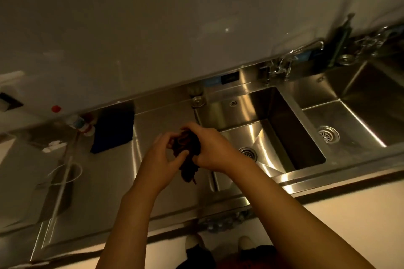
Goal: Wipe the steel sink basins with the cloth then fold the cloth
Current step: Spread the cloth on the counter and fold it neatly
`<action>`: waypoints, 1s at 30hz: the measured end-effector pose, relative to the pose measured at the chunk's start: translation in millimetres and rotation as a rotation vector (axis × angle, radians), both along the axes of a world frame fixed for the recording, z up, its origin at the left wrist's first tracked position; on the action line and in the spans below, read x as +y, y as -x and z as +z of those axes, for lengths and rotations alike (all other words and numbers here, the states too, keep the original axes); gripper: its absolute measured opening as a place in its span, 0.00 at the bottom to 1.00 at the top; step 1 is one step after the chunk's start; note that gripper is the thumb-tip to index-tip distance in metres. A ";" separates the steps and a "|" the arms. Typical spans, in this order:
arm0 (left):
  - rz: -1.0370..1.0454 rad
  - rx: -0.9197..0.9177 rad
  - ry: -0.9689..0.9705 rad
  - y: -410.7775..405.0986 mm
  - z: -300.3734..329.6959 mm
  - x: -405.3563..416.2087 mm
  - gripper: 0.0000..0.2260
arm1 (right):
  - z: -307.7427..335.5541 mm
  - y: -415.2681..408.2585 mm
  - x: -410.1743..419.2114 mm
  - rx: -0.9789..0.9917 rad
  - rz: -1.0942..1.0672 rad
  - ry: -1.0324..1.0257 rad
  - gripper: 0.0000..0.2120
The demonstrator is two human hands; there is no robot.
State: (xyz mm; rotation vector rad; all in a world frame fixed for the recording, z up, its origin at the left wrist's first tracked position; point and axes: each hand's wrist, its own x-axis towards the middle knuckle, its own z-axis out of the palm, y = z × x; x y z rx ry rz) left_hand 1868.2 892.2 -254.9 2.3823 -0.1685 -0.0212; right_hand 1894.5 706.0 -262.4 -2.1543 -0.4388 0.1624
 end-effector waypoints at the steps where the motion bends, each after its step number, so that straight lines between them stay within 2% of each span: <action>1: -0.027 -0.007 -0.005 -7.8 0.2 1.8 0.17 | 1.9 -3.0 -0.6 0.002 -0.019 0.011 0.38; 5: -0.091 -0.014 0.010 -30.9 -0.2 18.7 0.12 | 7.2 -8.7 9.2 0.029 -0.070 0.032 0.41; 11: -0.143 -0.051 0.086 -57.6 8.2 83.1 0.14 | 6.3 -19.9 51.0 -0.014 -0.101 0.096 0.30; 18: -0.135 -0.022 0.188 -74.3 0.6 139.5 0.14 | 4.9 -30.0 95.4 -0.008 -0.179 0.187 0.29; 24: -0.107 0.025 0.247 -80.5 -22.9 153.9 0.14 | -2.6 -26.6 99.0 0.008 -0.242 0.267 0.18; 30: -0.042 0.060 0.281 -86.8 -32.1 154.6 0.12 | -10.1 -36.3 102.7 0.049 -0.229 0.248 0.24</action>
